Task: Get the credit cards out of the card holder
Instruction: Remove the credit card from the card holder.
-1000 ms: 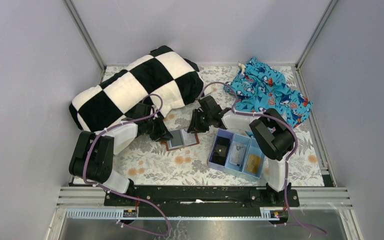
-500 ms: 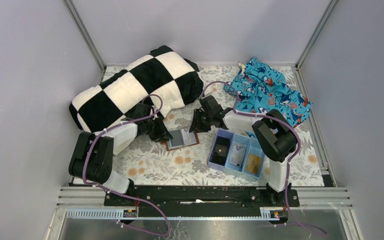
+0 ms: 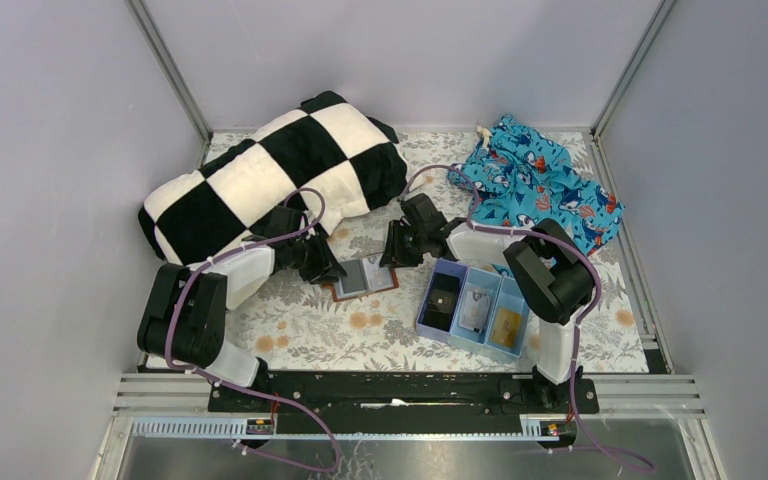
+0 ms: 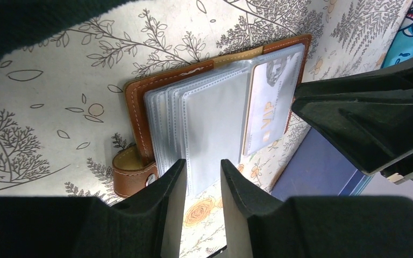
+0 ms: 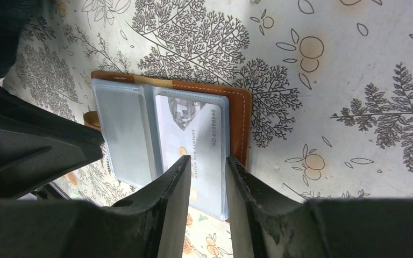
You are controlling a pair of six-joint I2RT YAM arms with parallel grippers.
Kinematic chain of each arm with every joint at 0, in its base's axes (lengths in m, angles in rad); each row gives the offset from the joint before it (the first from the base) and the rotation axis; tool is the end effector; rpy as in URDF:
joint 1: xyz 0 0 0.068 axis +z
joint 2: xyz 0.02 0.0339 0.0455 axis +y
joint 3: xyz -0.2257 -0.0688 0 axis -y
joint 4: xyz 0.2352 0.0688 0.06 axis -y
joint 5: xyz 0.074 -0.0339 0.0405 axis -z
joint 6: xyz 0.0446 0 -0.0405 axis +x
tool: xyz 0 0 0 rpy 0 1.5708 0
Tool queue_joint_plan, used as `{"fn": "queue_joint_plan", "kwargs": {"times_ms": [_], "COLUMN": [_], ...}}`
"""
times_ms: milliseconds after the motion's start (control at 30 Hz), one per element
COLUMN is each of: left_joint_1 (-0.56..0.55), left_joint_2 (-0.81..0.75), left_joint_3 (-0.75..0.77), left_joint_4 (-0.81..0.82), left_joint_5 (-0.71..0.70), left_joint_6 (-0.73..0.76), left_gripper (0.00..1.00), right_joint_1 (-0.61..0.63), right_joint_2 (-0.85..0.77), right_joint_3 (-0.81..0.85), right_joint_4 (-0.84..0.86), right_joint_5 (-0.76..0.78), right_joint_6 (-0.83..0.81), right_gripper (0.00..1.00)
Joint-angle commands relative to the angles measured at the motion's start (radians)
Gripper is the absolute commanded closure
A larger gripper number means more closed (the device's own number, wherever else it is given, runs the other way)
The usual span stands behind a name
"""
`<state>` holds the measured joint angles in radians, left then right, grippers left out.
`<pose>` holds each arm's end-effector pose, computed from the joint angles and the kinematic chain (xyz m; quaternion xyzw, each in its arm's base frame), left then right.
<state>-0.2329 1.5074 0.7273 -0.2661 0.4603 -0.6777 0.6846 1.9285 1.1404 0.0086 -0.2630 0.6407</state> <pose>0.2602 -0.0821 0.1173 -0.1497 0.9302 -0.3089 0.1299 0.2953 0.2560 0.1182 -0.0706 0.9135 0.3304 0.2268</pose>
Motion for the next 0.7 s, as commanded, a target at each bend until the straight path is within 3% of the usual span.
{"fn": "queue_joint_plan", "kwargs": {"times_ms": [0,300,400,533,667], "left_joint_1": [0.001,-0.019,-0.024,-0.032,-0.037], "left_joint_2": [0.005,0.025,0.007,-0.04,-0.078], "left_joint_3": [0.023,0.029,0.031,0.032,0.003], "left_joint_4": [0.043,0.099,0.071,0.02,0.025], "left_joint_5": [0.031,0.098,0.031,-0.059,-0.098], "left_joint_6": [-0.019,-0.041,-0.043,-0.037,-0.053], "left_gripper": [0.66,0.66,0.66,0.54,0.53], "right_joint_1": [-0.003,-0.003,-0.003,-0.003,-0.002], "right_joint_2": [-0.003,-0.003,-0.006,-0.011,-0.01], "right_joint_3": [-0.01,-0.019,-0.02,-0.029,-0.028], "right_joint_4": [0.015,0.027,0.028,0.032,0.033], "right_joint_5": [0.008,-0.008,-0.008,-0.007,-0.01], "right_joint_6": [-0.001,0.015,0.015,0.019,0.019], "right_gripper": [0.62,0.62,0.62,0.62,0.62]}}
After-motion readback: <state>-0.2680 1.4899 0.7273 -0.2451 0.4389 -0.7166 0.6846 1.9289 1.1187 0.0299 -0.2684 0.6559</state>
